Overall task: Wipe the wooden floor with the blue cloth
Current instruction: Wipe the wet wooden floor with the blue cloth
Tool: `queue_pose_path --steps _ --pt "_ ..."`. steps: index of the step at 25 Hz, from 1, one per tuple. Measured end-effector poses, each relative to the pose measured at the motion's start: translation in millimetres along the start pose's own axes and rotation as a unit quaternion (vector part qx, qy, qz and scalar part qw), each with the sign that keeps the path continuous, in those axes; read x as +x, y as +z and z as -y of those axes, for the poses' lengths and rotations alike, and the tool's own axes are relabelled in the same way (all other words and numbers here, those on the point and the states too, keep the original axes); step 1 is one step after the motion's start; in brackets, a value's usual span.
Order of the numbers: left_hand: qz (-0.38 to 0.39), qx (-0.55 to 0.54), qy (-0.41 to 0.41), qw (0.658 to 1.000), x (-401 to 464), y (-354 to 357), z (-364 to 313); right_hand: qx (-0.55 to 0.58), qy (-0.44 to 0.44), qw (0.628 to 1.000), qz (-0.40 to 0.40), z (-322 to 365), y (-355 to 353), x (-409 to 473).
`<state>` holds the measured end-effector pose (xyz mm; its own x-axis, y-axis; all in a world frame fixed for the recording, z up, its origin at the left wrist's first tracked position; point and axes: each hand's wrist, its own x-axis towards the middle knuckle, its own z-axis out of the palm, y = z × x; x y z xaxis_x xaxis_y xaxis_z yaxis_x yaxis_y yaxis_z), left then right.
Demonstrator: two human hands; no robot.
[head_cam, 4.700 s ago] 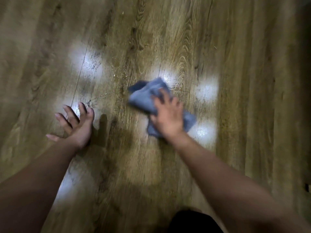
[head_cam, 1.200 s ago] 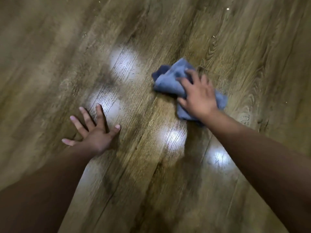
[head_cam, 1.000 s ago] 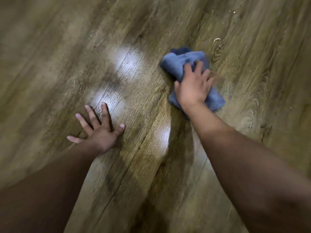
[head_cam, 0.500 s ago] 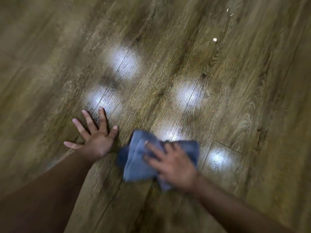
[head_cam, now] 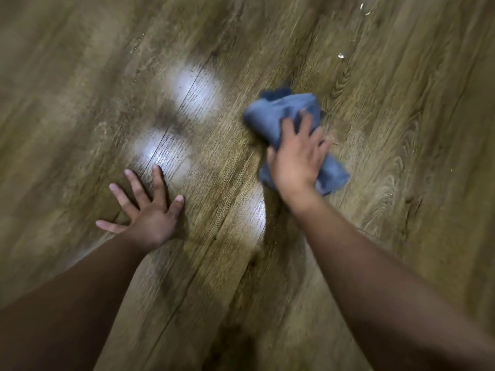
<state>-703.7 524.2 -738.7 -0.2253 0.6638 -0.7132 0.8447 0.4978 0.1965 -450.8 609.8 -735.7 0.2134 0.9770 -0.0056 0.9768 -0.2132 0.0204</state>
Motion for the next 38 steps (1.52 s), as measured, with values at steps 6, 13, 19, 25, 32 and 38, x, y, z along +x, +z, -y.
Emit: queue_pose_path --steps 6,13,19,25,32,38 --pt "-0.007 0.001 -0.015 1.0 0.4 0.7 -3.5 0.057 -0.338 0.936 0.081 35.1 4.0 -221.5" --pt "0.009 -0.005 0.002 1.0 2.9 -1.5 2.0 -0.013 -0.481 0.874 0.067 -25.9 2.6 -83.4" --pt "0.005 -0.001 -0.006 1.0 1.3 0.1 0.0 0.019 -0.005 0.999 0.036 -39.8 -2.3 78.7" --pt "0.013 0.006 -0.014 1.0 -3.7 -3.9 -4.3 0.029 -0.174 0.983 0.057 -10.1 -7.9 -85.2" --pt "-0.003 0.023 -0.032 0.999 -13.4 -8.8 -17.9 0.013 -0.469 0.879 0.083 -65.1 1.0 -161.8" --pt "-0.003 0.019 -0.028 0.999 -10.4 -5.9 -13.2 -0.005 -0.031 0.999 0.014 -114.5 5.5 25.7"
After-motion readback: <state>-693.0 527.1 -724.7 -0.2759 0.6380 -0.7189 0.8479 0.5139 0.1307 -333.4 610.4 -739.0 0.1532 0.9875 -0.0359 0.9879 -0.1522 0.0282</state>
